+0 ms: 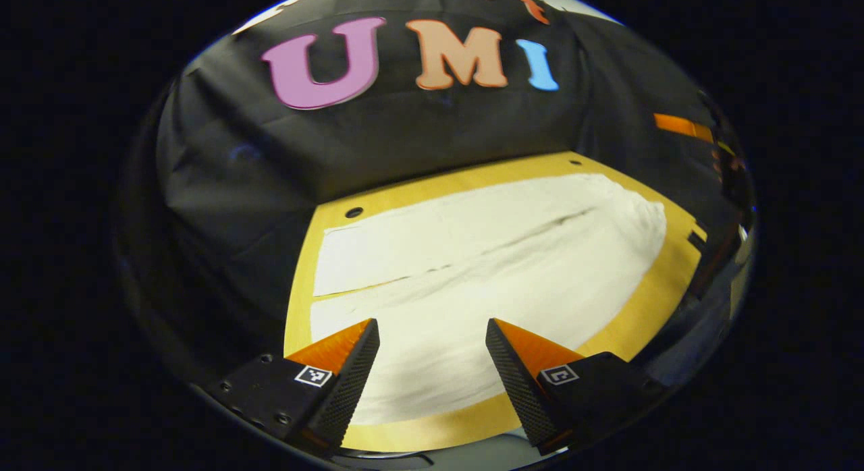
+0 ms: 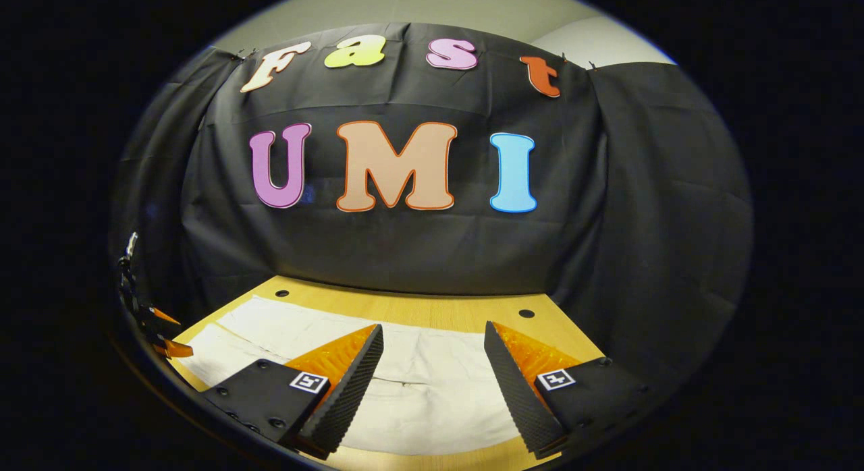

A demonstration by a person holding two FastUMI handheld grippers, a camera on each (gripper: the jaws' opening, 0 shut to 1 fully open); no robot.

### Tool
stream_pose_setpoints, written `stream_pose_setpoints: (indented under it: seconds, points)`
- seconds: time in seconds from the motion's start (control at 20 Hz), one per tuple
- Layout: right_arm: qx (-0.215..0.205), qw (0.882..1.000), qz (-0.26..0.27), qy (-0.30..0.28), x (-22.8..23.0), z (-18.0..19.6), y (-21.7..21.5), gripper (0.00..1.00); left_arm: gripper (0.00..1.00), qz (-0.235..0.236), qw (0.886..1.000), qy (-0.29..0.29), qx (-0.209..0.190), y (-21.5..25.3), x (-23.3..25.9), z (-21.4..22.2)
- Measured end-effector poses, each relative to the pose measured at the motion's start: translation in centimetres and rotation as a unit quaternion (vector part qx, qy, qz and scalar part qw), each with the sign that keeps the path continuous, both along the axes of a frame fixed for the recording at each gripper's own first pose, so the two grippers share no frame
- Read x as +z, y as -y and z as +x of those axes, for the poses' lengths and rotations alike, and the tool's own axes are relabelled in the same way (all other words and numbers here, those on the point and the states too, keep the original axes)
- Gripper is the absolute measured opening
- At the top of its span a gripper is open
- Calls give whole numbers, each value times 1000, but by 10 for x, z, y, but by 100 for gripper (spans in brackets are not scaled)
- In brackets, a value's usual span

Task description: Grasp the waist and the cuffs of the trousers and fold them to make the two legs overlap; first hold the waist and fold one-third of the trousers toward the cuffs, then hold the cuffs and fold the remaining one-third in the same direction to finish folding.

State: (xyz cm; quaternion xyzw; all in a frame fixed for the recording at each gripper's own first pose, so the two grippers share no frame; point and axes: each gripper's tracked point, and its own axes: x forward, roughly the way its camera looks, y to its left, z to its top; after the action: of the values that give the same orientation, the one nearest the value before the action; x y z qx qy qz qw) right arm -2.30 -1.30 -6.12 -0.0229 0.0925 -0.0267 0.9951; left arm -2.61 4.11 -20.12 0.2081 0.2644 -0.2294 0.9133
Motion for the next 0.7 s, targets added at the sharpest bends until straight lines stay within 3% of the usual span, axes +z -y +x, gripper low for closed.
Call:
stream_pose_setpoints:
  seconds: [0.1, 0.25, 0.45, 0.7]
  points:
    - [-3, 1000, -4, -11, -6, -4, -1, 97, 96, 57, 996, -40, -55, -14, -19, -12]
    - [-13, 1000, -11, -21, -14, -8, 2, 98, 95, 125, 981, -81, -122, -30, -42, -24]
    - [-12, 999, -17, -39, -26, -10, -1, 98, 93, 182, 950, -159, -197, -50, -67, -44]
    - [-5, 998, -40, -54, -37, -11, -4, 98, 90, 247, 912, -220, -241, -80, -97, -52]
